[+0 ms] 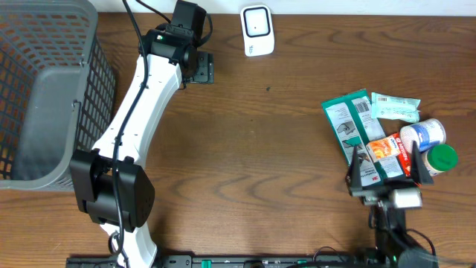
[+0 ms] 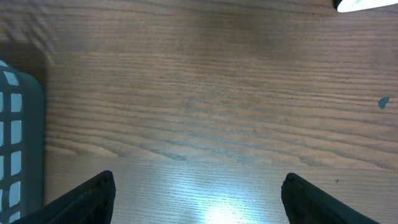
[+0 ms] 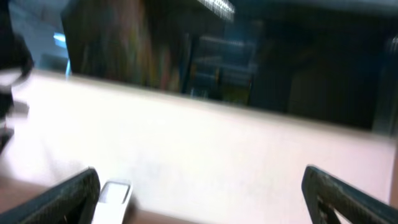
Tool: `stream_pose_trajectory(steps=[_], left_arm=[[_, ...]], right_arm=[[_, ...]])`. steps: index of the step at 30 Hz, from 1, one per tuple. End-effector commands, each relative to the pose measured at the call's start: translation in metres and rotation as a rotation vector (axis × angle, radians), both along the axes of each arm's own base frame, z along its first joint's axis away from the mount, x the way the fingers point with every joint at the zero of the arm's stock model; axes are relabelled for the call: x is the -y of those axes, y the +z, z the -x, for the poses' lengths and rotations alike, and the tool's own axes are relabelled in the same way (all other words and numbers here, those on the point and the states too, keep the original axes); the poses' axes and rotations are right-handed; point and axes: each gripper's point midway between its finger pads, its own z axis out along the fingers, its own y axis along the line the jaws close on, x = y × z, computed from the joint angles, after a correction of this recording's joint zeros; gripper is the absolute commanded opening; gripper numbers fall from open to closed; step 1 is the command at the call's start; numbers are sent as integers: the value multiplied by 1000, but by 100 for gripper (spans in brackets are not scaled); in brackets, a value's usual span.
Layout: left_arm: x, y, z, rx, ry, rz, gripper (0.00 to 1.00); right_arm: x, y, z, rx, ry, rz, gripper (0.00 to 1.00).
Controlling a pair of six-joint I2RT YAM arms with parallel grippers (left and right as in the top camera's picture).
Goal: Scan the item barcode
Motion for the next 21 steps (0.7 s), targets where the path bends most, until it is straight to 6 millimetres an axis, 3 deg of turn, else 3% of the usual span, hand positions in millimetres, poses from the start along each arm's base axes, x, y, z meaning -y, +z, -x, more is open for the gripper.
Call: stream_pose_trajectory(steps=[1,5,11,21], left_arm=[[-2,20,1,48,-7,-1,82],[-2,20,1,48,-7,-1,82],[-2,20,1,48,-7,-1,82],[-2,20,1,48,-7,-1,82]], right_arm=[[8,-32,-13,-135,-39,-17,99],[15,-84,-24,-354,-75,-28,99],[22,-120,-25,-502,-120,-34,99],[25,-124,-25,-514,-136,-37,99]])
